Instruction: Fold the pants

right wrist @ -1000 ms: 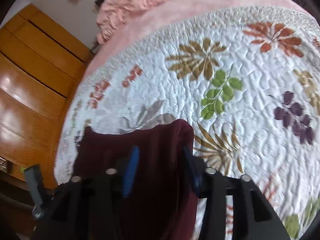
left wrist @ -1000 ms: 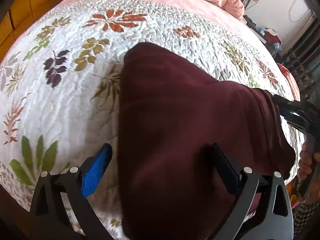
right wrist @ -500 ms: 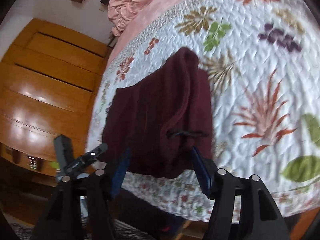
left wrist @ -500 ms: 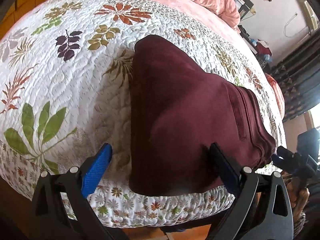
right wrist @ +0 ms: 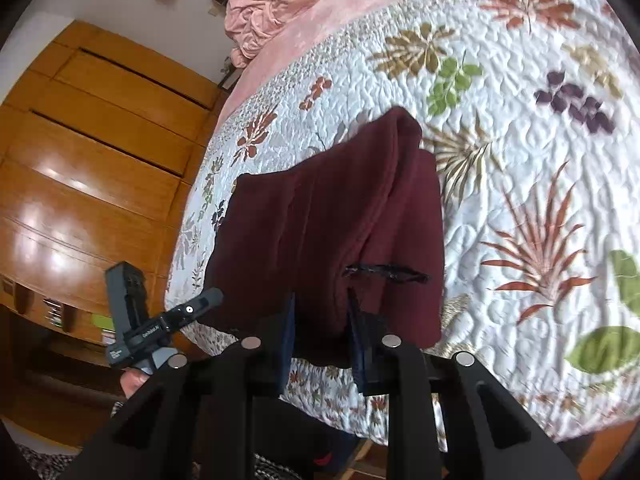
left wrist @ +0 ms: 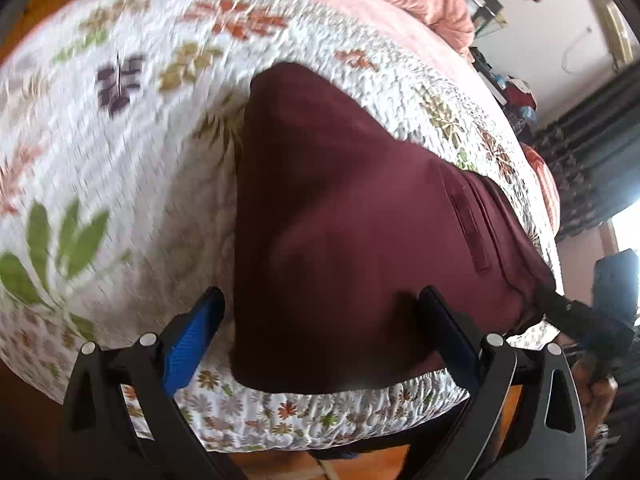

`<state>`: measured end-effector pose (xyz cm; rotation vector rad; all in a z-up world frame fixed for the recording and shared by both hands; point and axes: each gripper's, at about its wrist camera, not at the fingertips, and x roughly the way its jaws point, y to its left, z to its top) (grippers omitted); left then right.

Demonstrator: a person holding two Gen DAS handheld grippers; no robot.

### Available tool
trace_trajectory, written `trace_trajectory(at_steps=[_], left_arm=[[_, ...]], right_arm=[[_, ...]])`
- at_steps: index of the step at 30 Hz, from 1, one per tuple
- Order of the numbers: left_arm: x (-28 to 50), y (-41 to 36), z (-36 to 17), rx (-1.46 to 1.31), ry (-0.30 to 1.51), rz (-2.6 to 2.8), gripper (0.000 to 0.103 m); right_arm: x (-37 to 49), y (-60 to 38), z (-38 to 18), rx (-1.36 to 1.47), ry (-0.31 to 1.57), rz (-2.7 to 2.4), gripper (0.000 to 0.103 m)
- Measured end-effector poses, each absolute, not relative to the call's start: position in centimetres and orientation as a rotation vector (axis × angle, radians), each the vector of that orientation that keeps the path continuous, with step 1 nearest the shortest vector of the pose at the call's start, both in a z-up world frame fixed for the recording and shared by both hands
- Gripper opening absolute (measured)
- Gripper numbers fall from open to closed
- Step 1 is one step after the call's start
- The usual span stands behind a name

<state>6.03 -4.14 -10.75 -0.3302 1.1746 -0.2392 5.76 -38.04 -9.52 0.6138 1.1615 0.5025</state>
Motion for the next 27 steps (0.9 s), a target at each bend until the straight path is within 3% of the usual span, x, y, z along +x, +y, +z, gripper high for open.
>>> trace_trajectory(at_steps=[8,12,20,27], left_arm=[[6.7,-5.6,-12.4,-0.213,1.180,-0.224,0.098],[6.4,-5.1,-11.3,-0.220,1.182,-0.210,0.097],[5.3,-6.0,-7.9,-0.061,1.091,-0.174,0.097],[5.8,-6.0,-10.5,-0.098,1.155,-0.181,0.097]], right_arm=[[5.5,-38.6,-13.4,0.640,1.237,0.444,0.024],[5.0,-38.8,-11.4,0.606,1.199,0.468,0.035],[3.4,-37.8,-5.2,0.437,1.075,0.445,0.035],[4.8,-35.6,-8.5,0.394,1.169,0.422,0.033]])
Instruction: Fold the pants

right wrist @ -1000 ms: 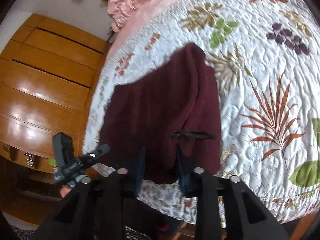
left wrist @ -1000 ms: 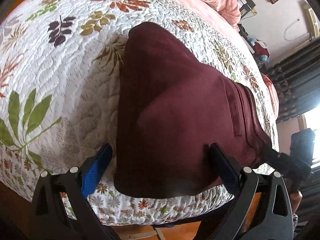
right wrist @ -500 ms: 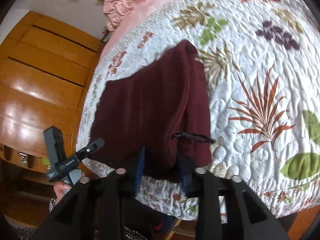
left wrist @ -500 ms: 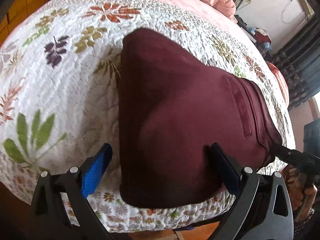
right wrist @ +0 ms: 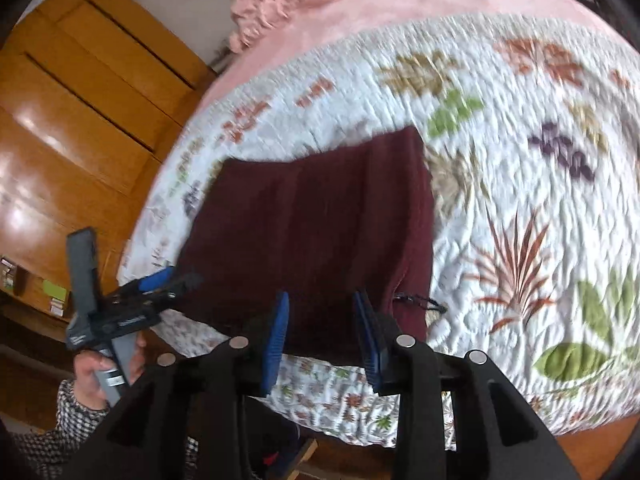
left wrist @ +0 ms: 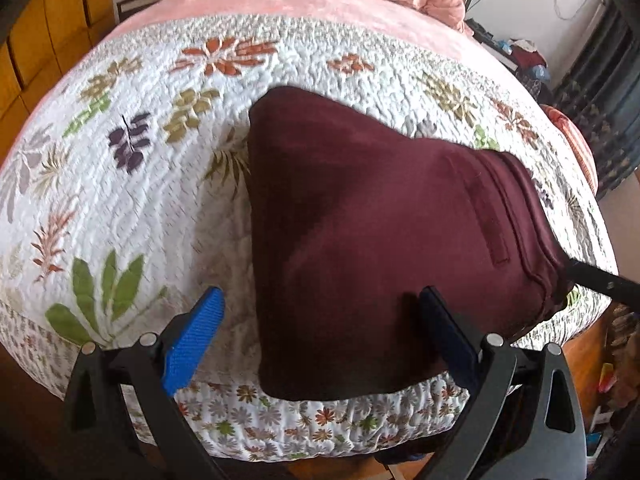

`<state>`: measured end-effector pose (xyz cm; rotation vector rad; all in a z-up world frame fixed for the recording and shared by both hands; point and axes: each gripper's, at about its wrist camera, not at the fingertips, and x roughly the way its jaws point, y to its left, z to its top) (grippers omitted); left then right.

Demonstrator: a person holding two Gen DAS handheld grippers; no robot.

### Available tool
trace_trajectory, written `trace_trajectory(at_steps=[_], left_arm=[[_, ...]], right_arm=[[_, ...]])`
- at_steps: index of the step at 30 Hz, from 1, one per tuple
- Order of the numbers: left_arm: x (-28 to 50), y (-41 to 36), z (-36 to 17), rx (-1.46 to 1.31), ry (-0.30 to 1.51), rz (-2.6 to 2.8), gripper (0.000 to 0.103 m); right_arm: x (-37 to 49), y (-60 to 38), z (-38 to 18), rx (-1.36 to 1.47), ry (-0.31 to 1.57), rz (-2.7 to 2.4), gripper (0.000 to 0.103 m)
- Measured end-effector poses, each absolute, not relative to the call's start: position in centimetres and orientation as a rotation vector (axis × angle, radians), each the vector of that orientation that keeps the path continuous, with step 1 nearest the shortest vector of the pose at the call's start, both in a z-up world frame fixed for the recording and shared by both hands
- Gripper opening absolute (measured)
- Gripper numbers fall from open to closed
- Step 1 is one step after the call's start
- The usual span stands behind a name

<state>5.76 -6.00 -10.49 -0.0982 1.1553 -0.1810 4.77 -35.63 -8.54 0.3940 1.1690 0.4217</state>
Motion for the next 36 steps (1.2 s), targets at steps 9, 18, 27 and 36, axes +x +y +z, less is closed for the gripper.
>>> trace_trajectory(at_steps=[9,18,27,36], left_arm=[[6.1,-4.5,-11.9,-0.264,1.216,-0.223,0.098],[5.5,-0.9,-9.8,-0.289,1.219,-0.242,0.097],[5.6,0.6,-11.4,-0.440,1.258,-0.298,0.097],[7.5,-0.3,-13.1,-0.500,1.307,-0.323,0.098]], right_arm=[[4.4,-37.5,-9.8,0.514,1.162,0.469,0.036],[3.8,-39.8,-7.6,0.549,1.106,0.457,0.058],[3.8,-40.6,-10.5,0.658,1.161,0.495,0.063],[5.2,-37.5,-12.4,0.641,1.248,0.508,0.080]])
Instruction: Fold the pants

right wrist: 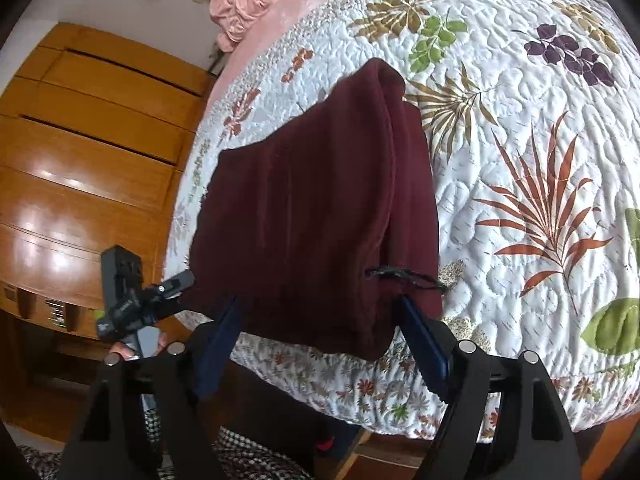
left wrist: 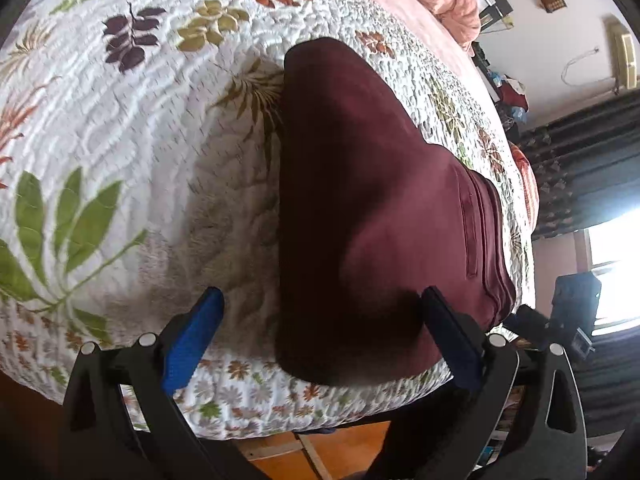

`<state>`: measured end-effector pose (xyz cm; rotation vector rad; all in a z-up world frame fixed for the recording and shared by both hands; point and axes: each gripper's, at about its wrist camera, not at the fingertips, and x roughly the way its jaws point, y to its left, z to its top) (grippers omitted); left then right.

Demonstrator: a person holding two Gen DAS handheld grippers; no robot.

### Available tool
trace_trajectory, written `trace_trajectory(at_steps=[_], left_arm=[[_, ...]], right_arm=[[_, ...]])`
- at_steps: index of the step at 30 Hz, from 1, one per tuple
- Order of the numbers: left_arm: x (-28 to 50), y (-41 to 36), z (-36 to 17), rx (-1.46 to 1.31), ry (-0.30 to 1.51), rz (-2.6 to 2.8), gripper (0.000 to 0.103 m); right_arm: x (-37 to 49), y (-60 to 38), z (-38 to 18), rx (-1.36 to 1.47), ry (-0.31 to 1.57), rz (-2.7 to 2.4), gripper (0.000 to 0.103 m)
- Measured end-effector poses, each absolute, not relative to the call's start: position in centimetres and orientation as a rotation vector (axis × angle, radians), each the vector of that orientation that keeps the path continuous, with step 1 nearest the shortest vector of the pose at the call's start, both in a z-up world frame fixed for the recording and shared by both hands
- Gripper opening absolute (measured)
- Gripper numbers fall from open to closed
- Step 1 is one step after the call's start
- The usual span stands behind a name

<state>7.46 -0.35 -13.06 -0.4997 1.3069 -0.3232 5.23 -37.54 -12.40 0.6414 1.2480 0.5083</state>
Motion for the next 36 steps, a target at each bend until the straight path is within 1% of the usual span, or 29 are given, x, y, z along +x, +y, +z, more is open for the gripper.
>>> trace_trajectory(at_steps=[1,2,3,5,6,8,12,16,17,19,20,27,32,34,35,36], left_arm=[[7.6,-0.6,-13.1,-0.494,1.309,-0.329,0.098],[7.8,-1.0,-13.3,-0.483,1.314,-0.336,0.098],[7.9,-1.4,-13.4,-0.477,1.320,-0.338,0.097],[8.2,-2.1,-13.6,-0.473,1.335,-0.354,0.097],[8.3,-2.5,-13.7,-0.466,1.342,-0.359,0.097],[8.4,-3.0,-13.6,-0.442,1.341,-0.360,0.097],[8.3,-3.0,-12.8,-0.397,1.325,-0.376,0.097],[8.5,-1.7,-12.9,-0.416,1.329,-0.385,0.097],[8.6,-1.6,-13.0,-0.425,1.337,-0.389,0.097],[8.8,-1.8,-13.0,-0.422,1.340,-0.393,0.097],[9.0,-1.9,-12.9,-0.405,1.338,-0.386,0.097],[9.6,-0.8,-13.0,-0.428,1.362,-0.427,0.097],[8.9,0.5,-15.1,-0.648,1.424,-0.496,0.097],[8.3,0.1,-16.1,-0.687,1.446,-0.507,0.093],[8.0,0.0,-16.6,-0.704,1.445,-0.501,0.075],[7.7,0.0,-16.9,-0.742,1.438,-0.502,0.075]], right_arm=[[5.3,-37.5,-12.4,0.636,1.252,0.507,0.080],[5.2,-37.5,-12.4,0.633,1.251,0.503,0.075],[5.2,-37.6,-12.3,0.620,1.253,0.490,0.062],[5.2,-37.8,-12.2,0.582,1.255,0.463,0.043],[5.0,-38.0,-12.1,0.597,1.242,0.482,0.037],[4.6,-38.0,-11.6,0.562,1.220,0.500,0.033],[4.2,-38.4,-10.6,0.540,1.196,0.495,0.030],[4.7,-38.8,-13.3,0.593,1.260,0.478,0.031],[4.8,-38.9,-13.3,0.597,1.253,0.481,0.031],[4.6,-39.0,-12.8,0.595,1.236,0.490,0.035],[4.6,-39.0,-12.4,0.589,1.227,0.496,0.042],[4.0,-41.0,-10.7,0.643,1.172,0.518,0.044],[3.8,-41.6,-11.3,0.665,1.180,0.511,0.044],[3.9,-41.4,-11.6,0.676,1.188,0.507,0.044],[4.0,-41.2,-11.7,0.681,1.193,0.503,0.044],[4.1,-41.2,-11.9,0.687,1.195,0.503,0.044]])
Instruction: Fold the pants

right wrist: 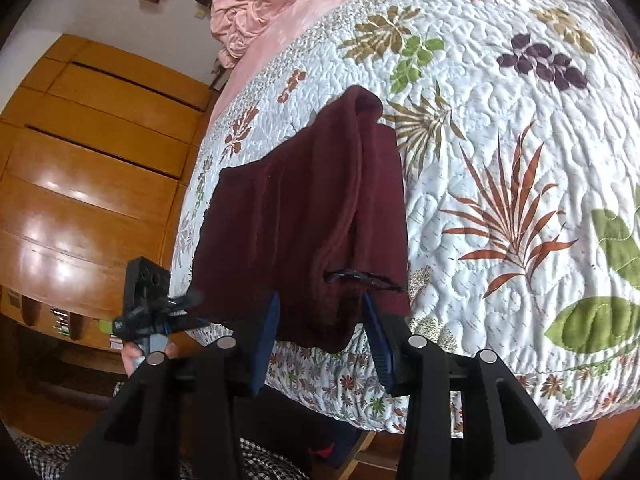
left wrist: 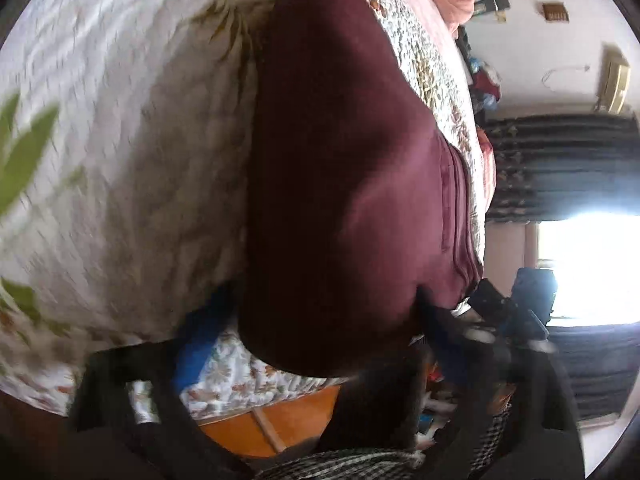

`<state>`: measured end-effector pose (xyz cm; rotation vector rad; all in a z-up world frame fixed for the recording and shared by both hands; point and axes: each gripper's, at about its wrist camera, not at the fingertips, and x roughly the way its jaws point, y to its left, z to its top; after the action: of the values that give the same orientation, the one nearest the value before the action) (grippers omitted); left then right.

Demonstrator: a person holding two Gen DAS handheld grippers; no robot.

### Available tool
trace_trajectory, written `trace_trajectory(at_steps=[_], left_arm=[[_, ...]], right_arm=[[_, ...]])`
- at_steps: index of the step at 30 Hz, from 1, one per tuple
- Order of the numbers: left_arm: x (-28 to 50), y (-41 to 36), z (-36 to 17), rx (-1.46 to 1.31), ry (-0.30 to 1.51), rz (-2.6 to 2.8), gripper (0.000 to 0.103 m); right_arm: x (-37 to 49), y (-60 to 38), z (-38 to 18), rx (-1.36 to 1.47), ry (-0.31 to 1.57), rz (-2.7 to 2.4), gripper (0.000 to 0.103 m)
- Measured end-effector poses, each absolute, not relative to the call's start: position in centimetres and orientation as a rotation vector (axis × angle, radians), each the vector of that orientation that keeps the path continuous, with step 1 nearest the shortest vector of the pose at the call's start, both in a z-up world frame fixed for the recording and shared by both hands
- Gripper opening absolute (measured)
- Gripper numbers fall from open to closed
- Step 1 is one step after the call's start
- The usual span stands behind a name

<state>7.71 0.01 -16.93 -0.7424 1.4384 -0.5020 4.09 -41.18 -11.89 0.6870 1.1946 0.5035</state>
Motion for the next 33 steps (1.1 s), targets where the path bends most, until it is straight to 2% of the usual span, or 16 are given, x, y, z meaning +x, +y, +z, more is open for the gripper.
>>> trace_trajectory(at_steps=[3,7,13,15,17,19,20,25,27,33], left_arm=[[7.2,0.3,-16.8,-0.747,1.412,-0.494,0.066],[6.7,0.3,-16.4,-0.730,1.409,-0.478,0.058],[5.8,-0.4,-17.1,-0.659,1.402,-0.446,0.058],[5.9,-0.3,-16.6,-0.667,1.392,-0.453,0.062],[5.9,0.0,-15.7,-0.683,1.385,-0.442,0.077],[6.0,0.5,-14.6,-0.640,1.381,-0.416,0.086],[6.2,0.6,-13.8,-0.612,1.357,-0.410,0.087],[8.2,1.8,-12.0,-0.590,1.312,-0.389,0.088],[9.4,1.8,-12.3,-0.618,1.325,-0.409,0.089],[11.3,0.7,-14.7,-0.631,1.389,-0.471,0.090]], right_arm=[[4.3,-40.8,-12.1,0.693,1.197,0.504,0.050],[4.3,-40.5,-12.1,0.686,1.199,0.503,0.051],[4.9,-40.0,-12.8,0.677,1.215,0.488,0.053],[5.0,-40.0,-12.9,0.687,1.213,0.483,0.054],[5.2,-40.0,-12.6,0.679,1.203,0.480,0.055],[5.3,-40.2,-12.0,0.667,1.188,0.482,0.065],[5.4,-40.4,-11.6,0.662,1.180,0.484,0.069],[6.4,-41.5,-10.9,0.662,1.165,0.497,0.073],[7.2,-41.7,-11.1,0.664,1.170,0.522,0.082],[9.4,-42.6,-13.3,0.753,1.222,0.615,0.087]])
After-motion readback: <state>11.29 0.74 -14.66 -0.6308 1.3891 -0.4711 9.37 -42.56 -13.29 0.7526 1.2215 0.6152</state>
